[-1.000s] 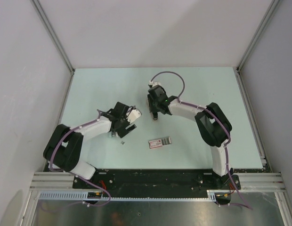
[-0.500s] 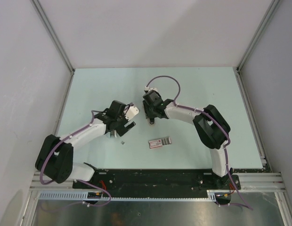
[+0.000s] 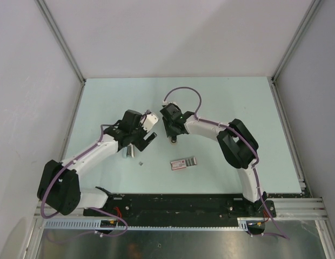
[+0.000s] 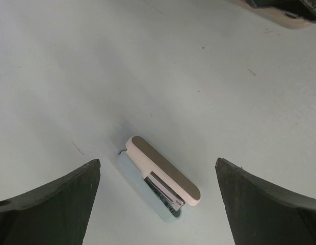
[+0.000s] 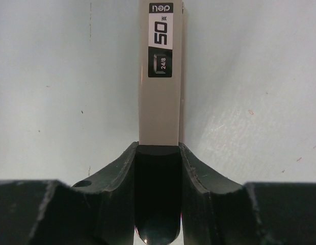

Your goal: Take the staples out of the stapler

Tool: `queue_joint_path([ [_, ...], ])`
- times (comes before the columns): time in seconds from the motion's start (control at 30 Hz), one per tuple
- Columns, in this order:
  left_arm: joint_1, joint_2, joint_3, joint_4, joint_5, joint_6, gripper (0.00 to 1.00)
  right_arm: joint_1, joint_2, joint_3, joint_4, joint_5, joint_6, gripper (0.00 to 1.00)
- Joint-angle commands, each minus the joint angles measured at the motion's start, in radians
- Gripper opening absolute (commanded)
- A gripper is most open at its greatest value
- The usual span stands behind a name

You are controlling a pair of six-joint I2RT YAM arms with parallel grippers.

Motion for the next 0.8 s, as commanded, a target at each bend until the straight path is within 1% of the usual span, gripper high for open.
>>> queue_joint_path([
  [0.0, 0.02, -0.011, 0.021, -0.012, 0.067, -0.043, 0.99, 0.0, 0.005, 0.055, -0.019, -0.016, 0.023, 0.02],
  [0.1, 0.025, 0.005, 0.031, -0.017, 0.122, -0.062, 0.99, -0.009, -0.043, 0.021, 0.035, -0.053, 0.08, 0.0],
  [0.17, 0.029, 0.018, 0.043, -0.019, 0.167, -0.084, 0.99, -0.014, -0.104, -0.032, 0.1, -0.067, 0.138, 0.0],
  [0.27, 0.041, 0.041, 0.065, -0.021, 0.247, -0.123, 0.97, -0.018, -0.211, -0.139, 0.261, -0.071, 0.248, 0.0],
  [0.4, 0.06, 0.075, 0.092, -0.034, 0.4, -0.159, 0.98, -0.017, -0.292, -0.235, 0.428, -0.061, 0.369, 0.0],
  [0.6, 0.071, 0.105, 0.078, -0.042, 0.585, -0.145, 0.99, -0.007, -0.34, -0.306, 0.564, -0.032, 0.489, 0.0],
  [0.77, 0.086, 0.131, 0.105, -0.042, 0.633, -0.132, 0.97, 0.011, -0.366, -0.345, 0.614, -0.03, 0.541, 0.0],
])
